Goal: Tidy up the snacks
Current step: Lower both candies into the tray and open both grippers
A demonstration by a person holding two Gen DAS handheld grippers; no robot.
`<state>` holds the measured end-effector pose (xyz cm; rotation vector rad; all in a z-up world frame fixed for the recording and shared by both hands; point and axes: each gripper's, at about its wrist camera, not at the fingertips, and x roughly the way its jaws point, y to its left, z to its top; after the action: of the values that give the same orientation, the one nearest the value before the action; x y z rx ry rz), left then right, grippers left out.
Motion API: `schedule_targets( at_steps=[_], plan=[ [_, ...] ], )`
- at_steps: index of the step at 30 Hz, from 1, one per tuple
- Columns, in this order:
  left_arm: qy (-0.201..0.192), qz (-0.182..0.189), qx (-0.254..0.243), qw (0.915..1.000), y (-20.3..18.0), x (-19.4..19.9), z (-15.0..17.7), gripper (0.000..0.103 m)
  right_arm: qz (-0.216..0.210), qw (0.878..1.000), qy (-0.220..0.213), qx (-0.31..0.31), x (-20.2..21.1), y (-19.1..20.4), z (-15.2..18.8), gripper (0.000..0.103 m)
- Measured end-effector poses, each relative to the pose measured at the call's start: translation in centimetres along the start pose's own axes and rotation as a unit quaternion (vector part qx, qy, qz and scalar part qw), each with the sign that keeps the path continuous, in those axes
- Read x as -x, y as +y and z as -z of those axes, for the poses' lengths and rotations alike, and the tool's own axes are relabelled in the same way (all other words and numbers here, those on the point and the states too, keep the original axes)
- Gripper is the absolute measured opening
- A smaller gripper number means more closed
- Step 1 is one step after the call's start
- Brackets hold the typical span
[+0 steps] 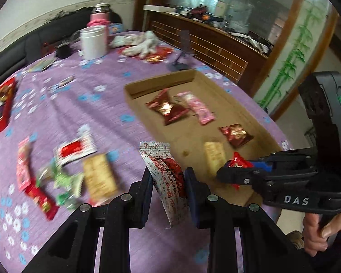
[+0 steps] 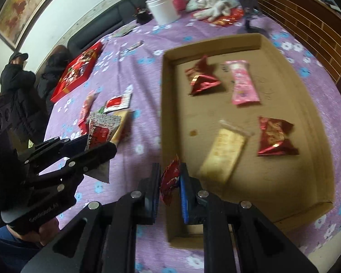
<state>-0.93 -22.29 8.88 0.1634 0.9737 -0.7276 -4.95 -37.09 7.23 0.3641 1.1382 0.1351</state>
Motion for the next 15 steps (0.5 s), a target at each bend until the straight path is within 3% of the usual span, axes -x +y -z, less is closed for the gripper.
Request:
schedule_targets(
  at_steps=[15],
  plan=[
    [0.035, 0.014, -0.019, 0.9991, -4.3, -6.1, -2.7, 0.028, 0.016, 0.998, 0.013, -0.057, 0.6, -7.1, 0.4, 0.015]
  ],
)
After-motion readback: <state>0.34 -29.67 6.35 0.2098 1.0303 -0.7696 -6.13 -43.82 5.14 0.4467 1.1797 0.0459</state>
